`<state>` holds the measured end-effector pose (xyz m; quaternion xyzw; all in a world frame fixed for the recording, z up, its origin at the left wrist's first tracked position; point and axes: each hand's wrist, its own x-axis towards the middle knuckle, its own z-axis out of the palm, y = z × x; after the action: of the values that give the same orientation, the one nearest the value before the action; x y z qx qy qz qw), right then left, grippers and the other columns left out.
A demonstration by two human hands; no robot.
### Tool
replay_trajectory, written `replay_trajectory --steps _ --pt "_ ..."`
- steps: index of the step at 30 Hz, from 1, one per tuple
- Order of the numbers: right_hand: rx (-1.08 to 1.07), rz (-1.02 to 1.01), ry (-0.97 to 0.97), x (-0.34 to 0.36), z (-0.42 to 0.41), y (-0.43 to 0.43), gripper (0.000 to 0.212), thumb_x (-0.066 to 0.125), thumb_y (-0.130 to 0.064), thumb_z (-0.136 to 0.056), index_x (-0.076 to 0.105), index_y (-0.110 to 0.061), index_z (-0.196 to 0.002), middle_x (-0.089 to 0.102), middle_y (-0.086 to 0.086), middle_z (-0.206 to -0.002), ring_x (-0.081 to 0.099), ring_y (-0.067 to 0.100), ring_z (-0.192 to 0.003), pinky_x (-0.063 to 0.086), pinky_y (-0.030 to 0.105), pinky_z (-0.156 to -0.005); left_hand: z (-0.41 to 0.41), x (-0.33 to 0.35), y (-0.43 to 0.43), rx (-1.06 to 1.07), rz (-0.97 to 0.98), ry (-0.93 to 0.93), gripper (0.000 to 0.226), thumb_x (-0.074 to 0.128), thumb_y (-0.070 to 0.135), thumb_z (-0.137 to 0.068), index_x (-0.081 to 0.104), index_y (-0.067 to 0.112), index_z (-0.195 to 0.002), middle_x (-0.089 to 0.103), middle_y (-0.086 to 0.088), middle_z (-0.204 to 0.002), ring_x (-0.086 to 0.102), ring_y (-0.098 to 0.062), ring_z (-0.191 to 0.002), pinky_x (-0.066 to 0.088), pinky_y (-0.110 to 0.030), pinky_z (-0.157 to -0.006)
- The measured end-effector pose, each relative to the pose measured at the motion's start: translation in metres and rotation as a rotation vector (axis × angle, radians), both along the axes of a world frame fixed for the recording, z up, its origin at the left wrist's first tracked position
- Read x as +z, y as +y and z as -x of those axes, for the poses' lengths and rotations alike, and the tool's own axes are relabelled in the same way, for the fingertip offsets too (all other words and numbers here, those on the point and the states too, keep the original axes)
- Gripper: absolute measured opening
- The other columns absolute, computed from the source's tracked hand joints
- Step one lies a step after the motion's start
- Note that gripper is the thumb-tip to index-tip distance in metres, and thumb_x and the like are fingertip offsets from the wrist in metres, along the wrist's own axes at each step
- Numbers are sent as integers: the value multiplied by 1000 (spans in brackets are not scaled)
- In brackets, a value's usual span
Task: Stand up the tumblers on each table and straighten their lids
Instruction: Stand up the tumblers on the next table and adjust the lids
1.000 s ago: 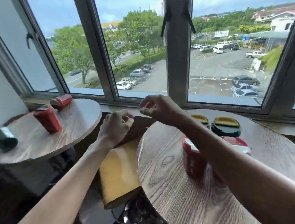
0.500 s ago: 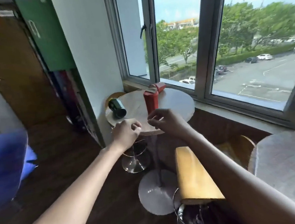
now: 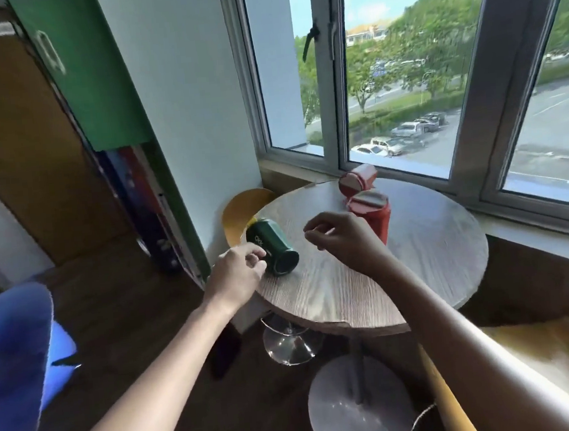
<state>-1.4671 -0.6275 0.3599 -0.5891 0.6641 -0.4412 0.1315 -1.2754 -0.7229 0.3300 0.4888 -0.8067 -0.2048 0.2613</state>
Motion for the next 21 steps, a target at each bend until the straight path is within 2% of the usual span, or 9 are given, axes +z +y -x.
replay_trajectory --steps 3,7,9,11,12,14,16,19,21 --pt "-70 8 11 12 15 -42 16 68 -24 -87 73 -16 -101 74 -3 -95 68 9 -79 55 26 -76 14 -1 -61 6 -36 0 27 66 27 -86 68 25 -113 72 -4 -108 67 -21 -93 54 -32 -88" --pt "-250 -11 67 25 34 -80 15 66 -23 -88 73 -16 -99 69 -7 -88 65 7 -79 39 0 -61 35 -5 -126 64 -187 -89 54 59 50 -89 51 21 -133 58 -12 -130 57 -34 -117 47 -44 -100" --pt "-358 -36 84 26 45 -92 15 66 -21 -88 74 -15 -99 66 -6 -85 62 8 -79 36 -2 -60 47 -11 -148 35 -286 -93 63 57 57 -88 44 19 -137 49 -14 -135 53 -35 -122 44 -45 -102" --pt "-452 -64 91 20 54 -102 16 66 -21 -86 74 -17 -99 71 0 -92 65 14 -86 41 9 -68 59 -18 -169 -10 -350 -116 70 55 66 -85 43 20 -137 47 -13 -135 52 -35 -122 45 -45 -102" --pt "-501 -78 100 16 59 -106 16 66 -23 -86 74 -20 -99 73 2 -99 66 18 -91 47 21 -78 64 -21 -178 -34 -380 -136 74 55 70 -82 43 20 -136 48 -12 -134 52 -34 -120 47 -45 -100" --pt "-616 -133 132 5 66 -110 20 64 -25 -84 72 -24 -101 68 6 -113 64 26 -103 48 36 -91 73 -25 -193 -95 -454 -161 81 57 75 -76 44 20 -134 52 -10 -128 55 -31 -112 52 -42 -91" --pt "-739 -204 158 -2 70 -110 27 61 -24 -81 70 -27 -106 58 6 -126 55 28 -116 42 42 -101 79 -26 -207 -167 -520 -161 82 62 77 -70 47 19 -127 59 -7 -115 58 -28 -103 53 -37 -82" --pt "-905 -274 104 -7 77 -107 34 59 -20 -81 66 -26 -114 48 4 -135 42 30 -127 34 43 -106 87 -29 -225 -251 -609 -138 83 71 75 -55 55 16 -111 67 -7 -101 66 -28 -93 57 -45 -86" --pt "-974 -295 42 -8 82 -107 33 60 -22 -84 67 -23 -116 50 8 -136 45 31 -127 35 38 -105 92 -29 -234 -307 -665 -120 69 78 62 -63 58 11 -106 66 -9 -94 67 -28 -88 58 -48 -87"
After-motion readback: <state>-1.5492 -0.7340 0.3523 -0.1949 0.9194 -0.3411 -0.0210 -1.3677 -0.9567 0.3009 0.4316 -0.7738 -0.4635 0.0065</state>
